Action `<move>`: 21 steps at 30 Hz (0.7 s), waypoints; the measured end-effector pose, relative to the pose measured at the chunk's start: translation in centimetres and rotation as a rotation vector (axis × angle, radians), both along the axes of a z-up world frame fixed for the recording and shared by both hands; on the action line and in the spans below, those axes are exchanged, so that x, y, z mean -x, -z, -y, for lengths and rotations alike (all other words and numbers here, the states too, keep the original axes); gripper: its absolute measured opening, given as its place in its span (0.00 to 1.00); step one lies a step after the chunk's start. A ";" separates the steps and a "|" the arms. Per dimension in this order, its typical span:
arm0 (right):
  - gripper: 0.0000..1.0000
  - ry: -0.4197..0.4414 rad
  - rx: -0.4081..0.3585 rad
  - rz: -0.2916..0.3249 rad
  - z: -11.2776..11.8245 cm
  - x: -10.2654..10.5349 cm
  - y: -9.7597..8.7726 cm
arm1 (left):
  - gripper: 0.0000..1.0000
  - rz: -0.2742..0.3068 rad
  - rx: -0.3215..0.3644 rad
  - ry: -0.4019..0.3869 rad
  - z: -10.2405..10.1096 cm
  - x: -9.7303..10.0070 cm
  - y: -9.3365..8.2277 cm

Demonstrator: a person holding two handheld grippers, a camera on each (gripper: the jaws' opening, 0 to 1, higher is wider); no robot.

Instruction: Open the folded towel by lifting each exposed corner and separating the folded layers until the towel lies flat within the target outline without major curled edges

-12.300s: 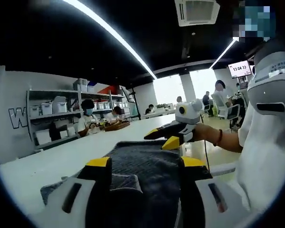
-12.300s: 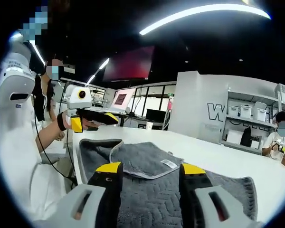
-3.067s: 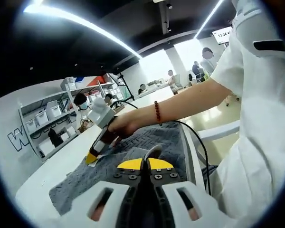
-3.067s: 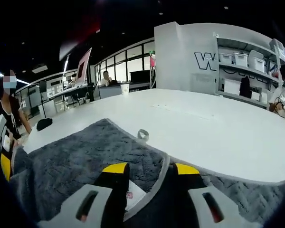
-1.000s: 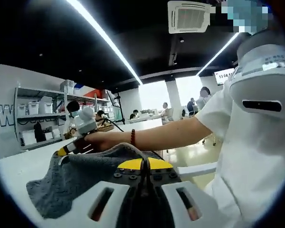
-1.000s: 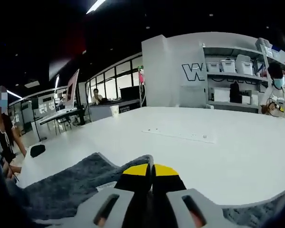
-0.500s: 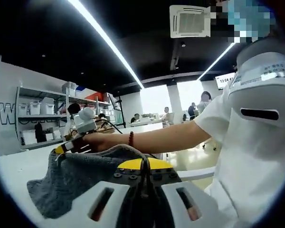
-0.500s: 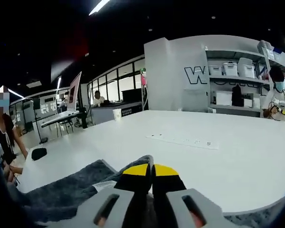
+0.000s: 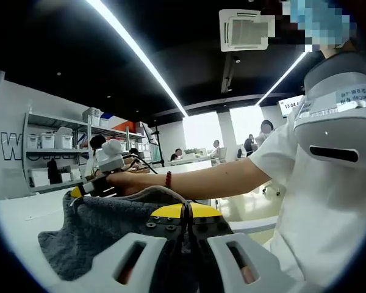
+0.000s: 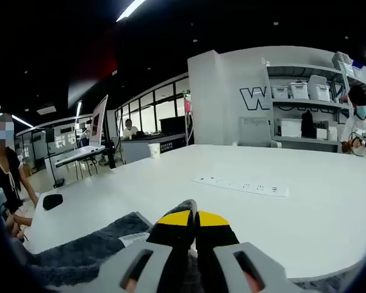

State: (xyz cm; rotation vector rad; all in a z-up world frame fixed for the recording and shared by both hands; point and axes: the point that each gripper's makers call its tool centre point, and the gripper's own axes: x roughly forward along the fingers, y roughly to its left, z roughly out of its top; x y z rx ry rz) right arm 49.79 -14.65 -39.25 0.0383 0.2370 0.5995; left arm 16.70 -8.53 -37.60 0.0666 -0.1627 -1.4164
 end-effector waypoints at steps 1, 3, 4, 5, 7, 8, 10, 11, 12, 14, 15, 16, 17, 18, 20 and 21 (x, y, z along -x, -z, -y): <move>0.00 -0.004 -0.001 0.001 -0.2 -0.2 -0.1 | 0.00 0.001 0.002 -0.002 -0.1 0.0 0.0; 0.00 -0.007 0.001 0.003 -0.6 -0.4 -0.3 | 0.01 -0.001 0.005 -0.005 -0.4 -0.1 0.0; 0.00 -0.008 0.000 0.003 -0.6 -0.5 -0.3 | 0.01 -0.001 0.004 -0.004 -0.4 -0.1 0.0; 0.00 -0.015 -0.009 0.001 -1.0 -0.5 -0.5 | 0.01 -0.003 0.004 -0.004 -0.5 0.0 0.1; 0.00 -0.024 -0.022 0.003 -1.4 -0.5 -0.8 | 0.01 0.005 0.011 -0.005 -0.6 0.0 0.0; 0.00 -0.025 -0.024 0.005 -1.8 -0.6 -0.9 | 0.01 0.001 0.009 -0.006 -0.6 0.0 0.1; 0.00 -0.025 -0.014 0.010 -2.1 -0.7 -0.9 | 0.01 -0.001 0.011 -0.011 -0.8 -0.1 0.0; 0.00 -0.029 -0.017 0.008 -2.4 -0.6 -0.9 | 0.01 -0.002 0.021 -0.013 -1.0 -0.1 -0.2; 0.00 -0.032 -0.021 0.006 -2.5 -0.7 -0.9 | 0.01 0.003 0.028 -0.015 -1.1 0.0 -0.4; 0.00 -0.040 -0.033 0.009 -3.0 -0.6 -1.1 | 0.01 0.011 0.032 -0.014 -1.3 0.0 -0.4; 0.00 -0.045 -0.038 0.010 -3.2 -0.5 -1.2 | 0.01 0.011 0.032 -0.013 -1.3 0.0 -0.4; 0.00 -0.044 -0.041 0.009 -3.3 -0.6 -1.2 | 0.01 0.002 0.035 -0.012 -1.4 0.0 -0.4; 0.00 -0.043 -0.036 0.007 -3.5 -0.6 -1.3 | 0.01 -0.009 0.041 -0.017 -1.6 -0.1 -0.4; 0.00 -0.045 -0.031 0.011 -3.7 -0.5 -1.4 | 0.00 -0.004 0.046 -0.019 -1.7 -0.1 -0.4; 0.00 -0.046 -0.030 0.016 -3.9 -0.5 -1.6 | 0.00 -0.025 0.068 -0.024 -2.0 -0.3 -0.7; 0.00 -0.051 -0.035 0.017 -4.1 -0.6 -1.9 | 0.00 -0.025 0.069 -0.023 -2.2 -0.3 -0.8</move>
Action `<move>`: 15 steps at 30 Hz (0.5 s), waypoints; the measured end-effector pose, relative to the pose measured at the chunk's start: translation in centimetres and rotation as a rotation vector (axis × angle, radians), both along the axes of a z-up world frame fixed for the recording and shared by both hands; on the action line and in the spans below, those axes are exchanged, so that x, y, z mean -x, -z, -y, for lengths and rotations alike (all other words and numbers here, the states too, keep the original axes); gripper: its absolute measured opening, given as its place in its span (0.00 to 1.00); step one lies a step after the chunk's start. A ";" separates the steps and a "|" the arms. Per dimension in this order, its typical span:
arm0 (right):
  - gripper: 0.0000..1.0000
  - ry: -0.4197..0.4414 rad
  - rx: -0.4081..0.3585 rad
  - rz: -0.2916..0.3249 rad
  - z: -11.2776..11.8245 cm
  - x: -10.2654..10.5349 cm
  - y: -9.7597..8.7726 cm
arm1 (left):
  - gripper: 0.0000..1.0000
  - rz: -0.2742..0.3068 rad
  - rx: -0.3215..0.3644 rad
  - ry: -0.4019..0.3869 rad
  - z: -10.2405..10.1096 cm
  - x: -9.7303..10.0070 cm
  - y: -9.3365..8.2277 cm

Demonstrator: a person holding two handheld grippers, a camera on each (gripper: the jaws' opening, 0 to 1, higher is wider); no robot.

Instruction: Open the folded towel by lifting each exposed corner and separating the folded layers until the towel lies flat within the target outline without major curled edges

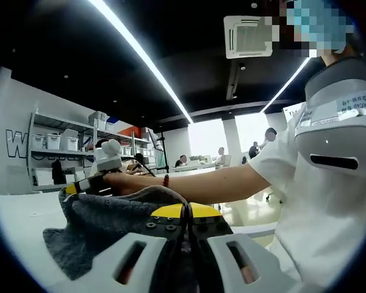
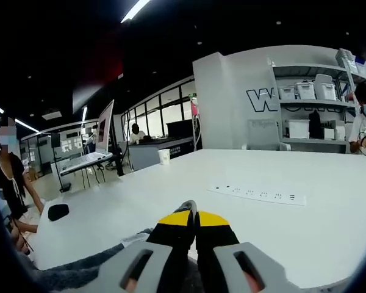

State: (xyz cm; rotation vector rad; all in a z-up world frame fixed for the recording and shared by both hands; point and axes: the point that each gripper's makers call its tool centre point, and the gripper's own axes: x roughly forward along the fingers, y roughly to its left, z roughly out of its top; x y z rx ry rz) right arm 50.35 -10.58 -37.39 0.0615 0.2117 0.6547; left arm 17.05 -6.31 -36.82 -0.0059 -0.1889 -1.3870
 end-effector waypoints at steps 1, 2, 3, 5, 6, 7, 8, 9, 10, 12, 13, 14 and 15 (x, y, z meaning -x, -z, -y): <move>0.00 0.000 -0.003 0.001 -0.1 0.0 -0.1 | 0.00 0.000 -0.002 -0.002 -0.1 0.0 0.0; 0.00 0.001 -0.003 0.002 -0.1 0.0 -0.2 | 0.00 0.001 -0.002 -0.004 -0.1 0.0 0.0; 0.00 0.000 0.001 0.004 -0.3 -0.1 -0.3 | 0.00 0.011 -0.007 -0.014 -0.4 0.0 -0.1; 0.00 -0.004 -0.014 0.005 -0.7 -0.2 -0.6 | 0.00 0.008 -0.004 -0.019 -0.6 0.0 -0.2; 0.00 -0.009 -0.017 0.005 -0.9 -0.1 -0.6 | 0.00 0.005 -0.002 -0.018 -0.7 -0.1 -0.3; 0.00 -0.014 -0.013 0.001 -1.2 -0.1 -0.6 | 0.00 0.001 -0.001 -0.016 -0.8 -0.1 -0.3; 0.00 -0.016 -0.009 0.002 -1.4 0.0 -0.6 | 0.00 0.003 -0.002 -0.019 -0.8 -0.1 -0.3; 0.00 -0.018 -0.010 0.005 -1.5 -0.1 -0.9 | 0.00 0.006 -0.007 -0.027 -1.0 -0.1 -0.4; 0.00 -0.019 -0.016 0.005 -1.6 -0.1 -1.1 | 0.00 0.015 -0.011 -0.035 -1.1 -0.1 -0.4; 0.00 -0.021 -0.024 0.007 -1.8 -0.1 -1.5 | 0.00 0.016 -0.005 -0.040 -1.3 -0.1 -0.7; 0.00 -0.023 -0.026 0.010 -1.9 -0.1 -1.6 | 0.00 0.022 -0.006 -0.042 -1.3 -0.1 -0.7; 0.00 -0.024 -0.026 0.010 -2.0 -0.1 -1.8 | 0.00 0.027 -0.006 -0.045 -1.4 0.0 -0.8; 0.00 -0.027 -0.021 0.016 -2.2 -0.1 -2.1 | 0.00 0.032 -0.001 -0.047 -1.5 0.0 -1.1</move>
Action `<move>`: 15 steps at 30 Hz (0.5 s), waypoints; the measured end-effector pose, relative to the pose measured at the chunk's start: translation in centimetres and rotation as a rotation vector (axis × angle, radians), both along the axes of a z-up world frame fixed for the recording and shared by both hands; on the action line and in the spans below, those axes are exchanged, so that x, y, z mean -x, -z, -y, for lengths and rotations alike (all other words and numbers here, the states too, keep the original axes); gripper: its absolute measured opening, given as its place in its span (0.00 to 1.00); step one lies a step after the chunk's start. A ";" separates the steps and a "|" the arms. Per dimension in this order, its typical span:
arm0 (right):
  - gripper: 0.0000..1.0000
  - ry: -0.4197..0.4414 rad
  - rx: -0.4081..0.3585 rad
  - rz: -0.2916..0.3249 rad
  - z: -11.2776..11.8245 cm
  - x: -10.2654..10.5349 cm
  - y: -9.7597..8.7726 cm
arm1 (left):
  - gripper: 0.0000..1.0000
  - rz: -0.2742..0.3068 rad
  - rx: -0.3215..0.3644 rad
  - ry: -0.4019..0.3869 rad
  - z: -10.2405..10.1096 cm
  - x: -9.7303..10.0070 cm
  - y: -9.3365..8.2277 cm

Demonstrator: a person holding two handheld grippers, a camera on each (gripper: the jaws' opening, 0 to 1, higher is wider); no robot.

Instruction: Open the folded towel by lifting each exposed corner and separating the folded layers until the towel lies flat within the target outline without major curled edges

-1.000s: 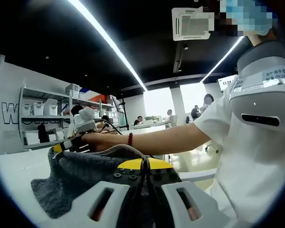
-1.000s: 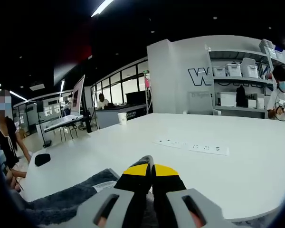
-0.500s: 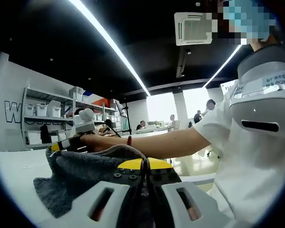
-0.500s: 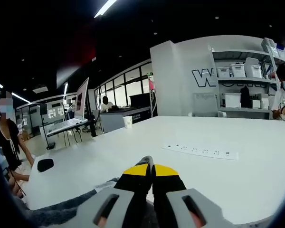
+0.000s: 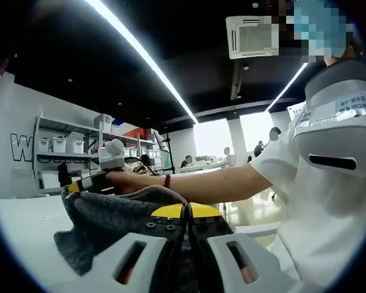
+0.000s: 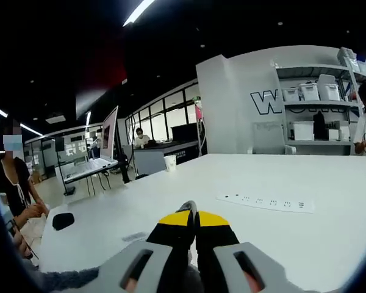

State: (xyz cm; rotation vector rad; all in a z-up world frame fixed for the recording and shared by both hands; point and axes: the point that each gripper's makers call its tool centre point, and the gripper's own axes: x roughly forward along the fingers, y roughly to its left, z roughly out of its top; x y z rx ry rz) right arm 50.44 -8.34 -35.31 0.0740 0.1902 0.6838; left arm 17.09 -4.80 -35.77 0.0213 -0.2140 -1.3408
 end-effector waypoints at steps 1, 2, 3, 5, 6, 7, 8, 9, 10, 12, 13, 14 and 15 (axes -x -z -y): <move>0.00 -0.002 -0.001 0.003 -0.1 0.0 -0.2 | 0.00 0.008 0.000 -0.002 -0.1 0.0 -0.1; 0.00 -0.005 -0.005 0.007 -0.2 0.1 -0.4 | 0.00 0.009 0.000 -0.002 -0.1 0.0 -0.1; 0.00 -0.005 -0.007 0.010 -0.5 0.1 -0.6 | 0.00 0.008 0.004 -0.004 -0.2 0.0 -0.2; 0.00 -0.011 -0.007 0.014 -0.8 0.1 -0.9 | 0.00 0.011 0.008 -0.011 -0.5 0.1 -0.3; 0.00 -0.015 -0.008 0.016 -1.1 0.2 -1.2 | 0.00 0.013 0.010 -0.015 -0.6 0.1 -0.4; 0.00 -0.019 -0.009 0.018 -1.3 0.2 -1.4 | 0.00 0.016 0.013 -0.019 -0.8 0.1 -0.5; 0.00 -0.021 -0.007 0.022 -1.6 0.2 -1.6 | 0.00 0.015 0.016 -0.024 -1.0 0.1 -0.5; 0.00 -0.022 -0.005 0.024 -1.8 0.3 -1.7 | 0.00 0.019 0.017 -0.028 -1.1 0.1 -0.6; 0.00 -0.024 -0.004 0.027 -2.1 0.2 -2.0 | 0.00 0.021 0.021 -0.033 -1.3 0.1 -0.8; 0.00 -0.031 -0.002 0.034 -2.7 0.1 -2.3 | 0.00 0.025 0.027 -0.040 -1.7 0.1 -1.0; 0.00 -0.034 -0.001 0.037 -2.9 0.1 -2.5 | 0.00 0.027 0.030 -0.045 -1.9 0.1 -1.1; 0.00 -0.037 -0.004 0.036 -3.3 0.1 -2.6 | 0.00 0.028 0.030 -0.049 -2.1 0.1 -1.2; 0.00 -0.046 0.003 0.043 -3.7 0.2 -2.8 | 0.00 0.031 0.032 -0.050 -2.3 0.2 -1.3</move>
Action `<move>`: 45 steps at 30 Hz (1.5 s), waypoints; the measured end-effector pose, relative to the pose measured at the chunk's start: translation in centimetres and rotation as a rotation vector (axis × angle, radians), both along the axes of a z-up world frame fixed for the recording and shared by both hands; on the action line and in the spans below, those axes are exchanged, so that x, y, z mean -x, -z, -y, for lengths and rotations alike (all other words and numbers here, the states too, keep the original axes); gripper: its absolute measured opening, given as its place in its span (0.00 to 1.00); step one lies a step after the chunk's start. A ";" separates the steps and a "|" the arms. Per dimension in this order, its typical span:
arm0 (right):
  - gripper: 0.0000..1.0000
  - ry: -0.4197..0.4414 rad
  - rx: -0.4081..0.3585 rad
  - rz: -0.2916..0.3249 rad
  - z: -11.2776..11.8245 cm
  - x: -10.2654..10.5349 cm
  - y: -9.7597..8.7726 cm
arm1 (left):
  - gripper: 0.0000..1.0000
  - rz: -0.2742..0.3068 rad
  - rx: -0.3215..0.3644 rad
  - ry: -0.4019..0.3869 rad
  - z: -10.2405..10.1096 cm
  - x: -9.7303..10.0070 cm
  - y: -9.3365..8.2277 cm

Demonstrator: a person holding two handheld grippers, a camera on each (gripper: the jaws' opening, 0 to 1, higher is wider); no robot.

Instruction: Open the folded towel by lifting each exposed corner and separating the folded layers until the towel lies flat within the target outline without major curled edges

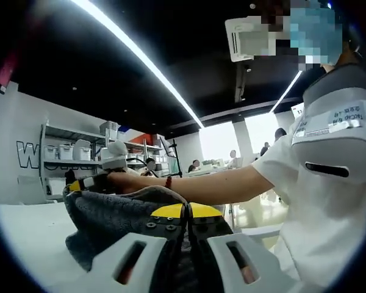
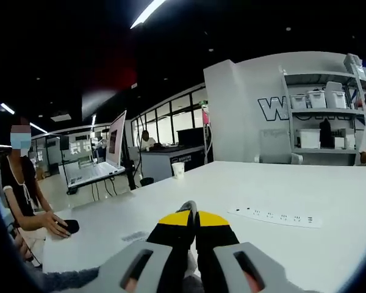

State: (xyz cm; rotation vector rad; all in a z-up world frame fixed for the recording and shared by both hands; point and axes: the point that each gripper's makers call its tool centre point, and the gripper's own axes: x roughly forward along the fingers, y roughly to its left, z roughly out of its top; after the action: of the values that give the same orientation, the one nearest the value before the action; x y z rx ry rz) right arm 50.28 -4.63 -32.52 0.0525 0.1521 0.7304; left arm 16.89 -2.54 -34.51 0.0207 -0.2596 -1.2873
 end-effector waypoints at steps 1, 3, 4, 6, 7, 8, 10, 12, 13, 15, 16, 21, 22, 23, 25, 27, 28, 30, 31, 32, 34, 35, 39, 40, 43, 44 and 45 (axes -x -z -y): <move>0.00 -0.002 0.004 0.003 -0.4 0.1 -0.1 | 0.00 0.002 0.001 -0.002 -0.1 0.0 0.0; 0.00 -0.012 0.018 0.013 -1.1 0.1 -0.4 | 0.00 0.007 0.007 -0.012 -0.6 0.1 -0.2; 0.00 -0.011 0.019 0.015 -1.4 0.1 -0.6 | 0.00 0.012 0.009 -0.019 -0.7 0.0 -0.3; 0.00 -0.020 0.013 0.016 -1.8 0.1 -1.0 | 0.00 0.016 0.013 -0.029 -1.1 0.0 -0.5; 0.00 -0.024 0.008 0.017 -2.1 0.1 -1.1 | 0.00 0.022 0.015 -0.034 -1.3 0.0 -0.6; 0.00 -0.027 0.008 0.022 -2.4 0.1 -1.4 | 0.00 0.024 0.017 -0.039 -1.6 0.0 -0.7; 0.00 -0.031 0.016 0.026 -2.9 0.2 -1.5 | 0.00 0.023 0.025 -0.043 -1.9 -0.1 -0.8; 0.00 -0.038 0.015 0.029 -3.4 0.2 -1.6 | 0.00 0.025 0.030 -0.045 -2.3 -0.1 -1.0; 0.00 -0.040 0.016 0.029 -3.5 0.2 -1.7 | 0.00 0.029 0.029 -0.047 -2.3 -0.1 -1.0; 0.00 -0.041 0.027 0.032 -3.8 0.1 -1.7 | 0.00 0.032 0.030 -0.055 -2.5 -0.1 -1.1; 0.00 -0.041 0.024 0.029 -3.9 0.1 -1.7 | 0.00 0.035 0.027 -0.060 -2.6 -0.1 -1.1; 0.00 -0.048 0.040 0.022 -4.8 -0.1 -1.6 | 0.00 0.039 0.032 -0.071 -3.2 -0.3 -1.3; 0.00 -0.048 0.039 0.024 -5.0 -0.1 -1.7 | 0.00 0.039 0.032 -0.071 -3.3 -0.3 -1.4; 0.00 -0.050 0.038 0.027 -5.2 -0.2 -1.8 | 0.00 0.036 0.033 -0.069 -3.4 -0.4 -1.4; 0.00 -0.054 0.038 0.025 -5.6 -0.3 -2.0 | 0.00 0.038 0.041 -0.070 -3.5 -0.4 -1.6; 0.00 -0.056 0.043 0.029 -6.1 -0.3 -2.2 | 0.00 0.042 0.041 -0.081 -3.7 -0.4 -1.7; 0.00 -0.058 0.041 0.029 -6.2 -0.3 -2.3 | 0.00 0.044 0.041 -0.084 -3.9 -0.5 -1.7; 0.00 -0.063 0.038 0.037 -6.7 -0.3 -2.5 | 0.00 0.046 0.044 -0.089 -4.3 -0.5 -1.7; 0.00 -0.067 0.048 0.038 -7.1 -0.4 -2.5 | 0.00 0.046 0.045 -0.091 -4.5 -0.5 -1.7; 0.00 -0.066 0.052 0.039 -7.2 -0.4 -2.5 | 0.00 0.043 0.047 -0.099 -4.9 -0.7 -1.6; 0.00 -0.064 0.059 0.042 -7.5 -0.6 -2.6 | 0.00 0.040 0.043 -0.109 -5.3 -0.8 -1.4; 0.00 -0.066 0.059 0.040 -7.7 -0.6 -2.6 | 0.00 0.042 0.045 -0.114 -5.6 -0.8 -1.4; 0.00 -0.074 0.065 0.040 -8.8 -0.7 -2.4 | 0.00 0.044 0.067 -0.137 -6.9 -0.8 -1.6; 0.00 -0.075 0.068 0.040 -8.9 -0.7 -2.4 | 0.00 0.044 0.073 -0.143 -7.3 -0.9 -1.7; 0.00 -0.085 0.073 0.037 -9.6 -0.7 -2.0 | 0.00 0.044 0.074 -0.160 -7.9 -0.9 -1.5; 0.00 -0.085 0.074 0.036 -9.7 -0.7 -2.0 | 0.00 0.046 0.073 -0.164 -8.0 -0.9 -1.5; 0.00 -0.086 0.073 0.034 -9.8 -0.7 -1.8 | 0.00 0.044 0.072 -0.171 -8.1 -0.9 -1.5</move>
State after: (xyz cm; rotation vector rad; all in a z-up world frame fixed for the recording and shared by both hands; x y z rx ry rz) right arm 50.99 5.19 -30.70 -0.0361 0.1487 0.8105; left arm 17.80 5.61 -33.04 0.0096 -0.3352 -1.1077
